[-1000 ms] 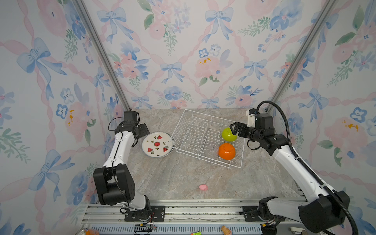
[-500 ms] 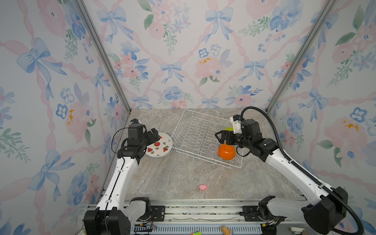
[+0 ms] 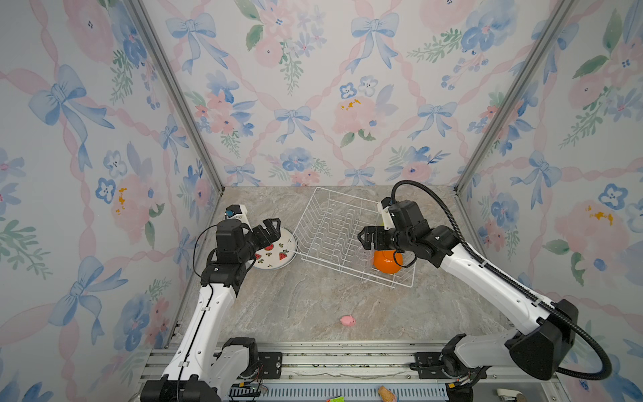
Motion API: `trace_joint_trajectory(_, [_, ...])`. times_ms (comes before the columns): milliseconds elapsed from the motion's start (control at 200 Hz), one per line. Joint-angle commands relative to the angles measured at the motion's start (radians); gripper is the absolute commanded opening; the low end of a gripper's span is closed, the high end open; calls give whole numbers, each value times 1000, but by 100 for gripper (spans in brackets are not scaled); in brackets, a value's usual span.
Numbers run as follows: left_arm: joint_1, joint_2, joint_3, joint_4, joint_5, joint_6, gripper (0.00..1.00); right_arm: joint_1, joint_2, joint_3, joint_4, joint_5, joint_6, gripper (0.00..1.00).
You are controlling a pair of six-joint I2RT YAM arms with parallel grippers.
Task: Unload the mixed dishes from the dish rack
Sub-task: 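Grasp the clear cup beside the orange bowl with the right gripper while the left returns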
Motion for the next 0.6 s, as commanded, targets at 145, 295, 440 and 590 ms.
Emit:
trace_joint_trajectory(145, [-53, 4, -38, 100, -6, -30, 98, 10, 126, 99, -108, 28, -35, 97])
trace_joint_trajectory(295, [-79, 4, -45, 127, -21, -36, 98, 9, 178, 121, -125, 4, -26, 97])
trace_joint_trajectory(440, [-98, 1, -53, 162, -31, -60, 98, 11, 222, 133, -146, -8, -12, 98])
trace_joint_trajectory(590, [-114, 5, -90, 205, -37, -81, 98, 26, 254, 122, -168, 42, -5, 99])
